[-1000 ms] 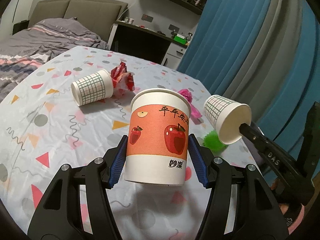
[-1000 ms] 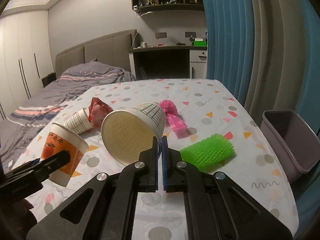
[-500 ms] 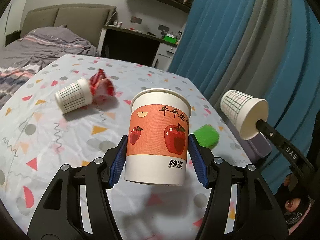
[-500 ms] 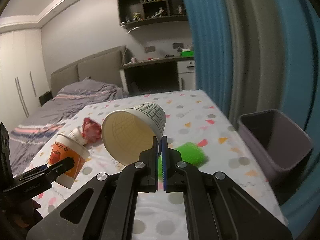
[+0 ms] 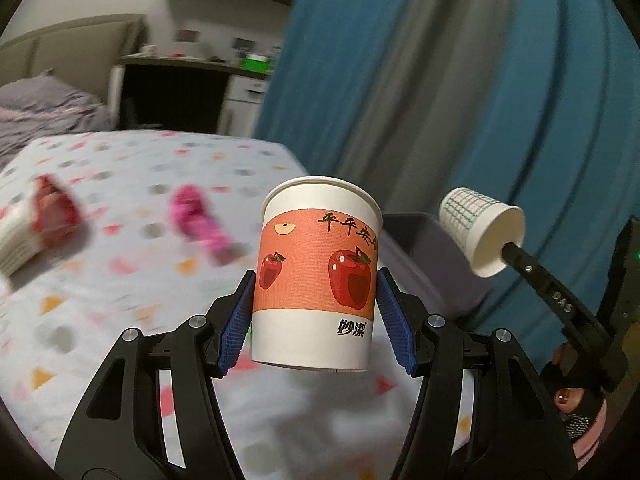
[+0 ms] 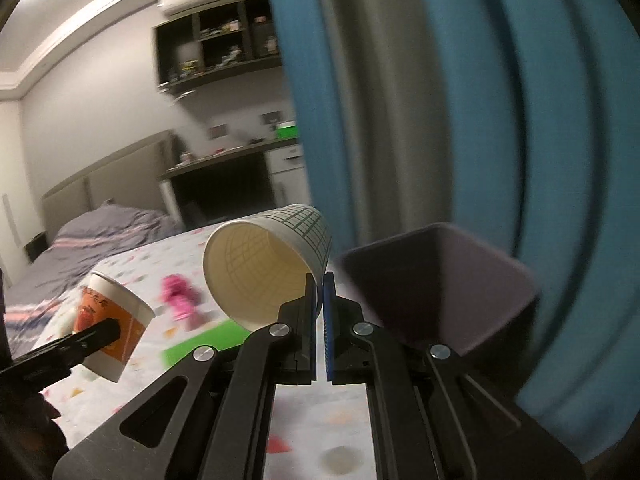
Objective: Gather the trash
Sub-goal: 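Carry both cups over the grey bin with both grippers, then open both grippers to drop the cups into the bin, then move both grippers back toward the grid cup and red wrapper on the table, then grasp the white grid-pattern cup rim with the left gripper and lift it, then grasp the red-and-white wrapper with the right gripper while the left holds the grid cup, then carry the grid cup and wrapper over the grey bin with both grippers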
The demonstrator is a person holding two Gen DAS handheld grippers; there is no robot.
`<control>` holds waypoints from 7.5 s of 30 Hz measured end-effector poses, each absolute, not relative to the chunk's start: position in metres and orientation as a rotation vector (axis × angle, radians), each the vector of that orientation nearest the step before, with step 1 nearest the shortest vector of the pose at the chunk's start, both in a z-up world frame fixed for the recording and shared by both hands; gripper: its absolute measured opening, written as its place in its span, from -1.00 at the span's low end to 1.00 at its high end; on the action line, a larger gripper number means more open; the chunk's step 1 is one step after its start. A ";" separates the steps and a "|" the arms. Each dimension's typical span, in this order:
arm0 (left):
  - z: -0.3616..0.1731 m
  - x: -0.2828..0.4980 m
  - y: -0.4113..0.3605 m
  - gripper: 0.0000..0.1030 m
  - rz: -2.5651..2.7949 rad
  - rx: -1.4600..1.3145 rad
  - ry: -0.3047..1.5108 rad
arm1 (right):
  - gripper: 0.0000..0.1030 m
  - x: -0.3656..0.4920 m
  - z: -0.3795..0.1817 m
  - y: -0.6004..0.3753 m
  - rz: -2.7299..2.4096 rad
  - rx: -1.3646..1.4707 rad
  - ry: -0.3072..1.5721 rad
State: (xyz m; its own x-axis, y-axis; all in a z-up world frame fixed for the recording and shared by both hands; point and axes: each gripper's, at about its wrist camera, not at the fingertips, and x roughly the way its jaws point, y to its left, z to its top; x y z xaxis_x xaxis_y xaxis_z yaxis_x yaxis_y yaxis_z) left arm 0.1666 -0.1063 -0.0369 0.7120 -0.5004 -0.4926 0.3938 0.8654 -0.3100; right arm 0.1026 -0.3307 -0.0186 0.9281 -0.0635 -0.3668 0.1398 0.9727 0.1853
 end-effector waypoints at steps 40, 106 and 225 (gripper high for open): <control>-0.090 0.257 -0.354 0.15 -0.808 -0.078 0.767 | -0.92 0.155 -0.094 -0.463 -0.371 0.214 0.589; -0.046 0.151 0.010 0.89 -0.065 -0.217 0.520 | 0.66 0.143 -0.044 -0.225 -0.045 0.159 0.492; -0.090 0.196 0.217 -0.92 -0.062 -0.396 0.669 | -0.90 0.292 -0.081 0.004 0.445 0.050 0.728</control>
State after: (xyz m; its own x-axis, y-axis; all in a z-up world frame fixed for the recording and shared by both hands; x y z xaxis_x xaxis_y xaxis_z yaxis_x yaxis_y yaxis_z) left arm 0.1965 0.2172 -0.0903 0.7854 -0.1817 -0.5917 -0.0703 0.9236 -0.3769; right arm 0.2924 0.0039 -0.0810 0.6579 0.4100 -0.6317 -0.3755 0.9057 0.1967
